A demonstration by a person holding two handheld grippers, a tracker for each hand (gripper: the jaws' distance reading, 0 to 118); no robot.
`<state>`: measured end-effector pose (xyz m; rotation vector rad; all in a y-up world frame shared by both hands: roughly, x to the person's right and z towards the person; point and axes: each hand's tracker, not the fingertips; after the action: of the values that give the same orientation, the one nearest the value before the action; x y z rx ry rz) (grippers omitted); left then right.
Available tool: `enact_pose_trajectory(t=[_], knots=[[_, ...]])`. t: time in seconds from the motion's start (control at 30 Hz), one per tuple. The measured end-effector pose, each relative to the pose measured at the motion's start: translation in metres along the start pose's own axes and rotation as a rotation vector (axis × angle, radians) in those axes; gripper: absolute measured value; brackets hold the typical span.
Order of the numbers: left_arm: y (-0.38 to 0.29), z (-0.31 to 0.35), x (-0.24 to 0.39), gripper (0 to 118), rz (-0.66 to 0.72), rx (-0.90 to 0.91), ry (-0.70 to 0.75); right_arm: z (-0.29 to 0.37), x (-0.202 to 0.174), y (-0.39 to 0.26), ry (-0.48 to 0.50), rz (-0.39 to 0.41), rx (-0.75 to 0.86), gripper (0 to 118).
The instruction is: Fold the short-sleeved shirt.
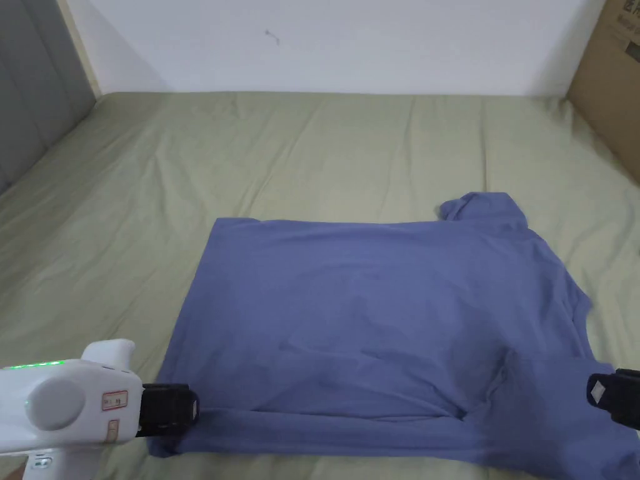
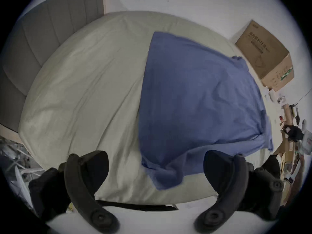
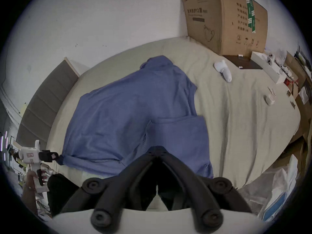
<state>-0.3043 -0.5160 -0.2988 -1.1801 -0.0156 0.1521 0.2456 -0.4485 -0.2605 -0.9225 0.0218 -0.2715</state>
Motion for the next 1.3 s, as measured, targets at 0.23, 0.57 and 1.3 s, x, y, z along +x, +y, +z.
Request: enact_pose_trajectory(t=[0.23, 0.57, 1.3], knots=[[0.002, -0.010, -0.005, 2, -0.027, -0.056, -0.019, -0.005, 0.016, 0.003, -0.002, -0.023, -0.041, 0], [0.001, 0.026, 0.016, 2, 0.025, 0.026, -0.061, -0.047, 0.065, 0.006, -0.124, -0.003, -0.284, 115], [0.018, 0.043, -0.003, 2, 0.181, 0.071, -0.163, -0.016, 0.062, 0.015, -0.018, 0.079, -0.251, 6]])
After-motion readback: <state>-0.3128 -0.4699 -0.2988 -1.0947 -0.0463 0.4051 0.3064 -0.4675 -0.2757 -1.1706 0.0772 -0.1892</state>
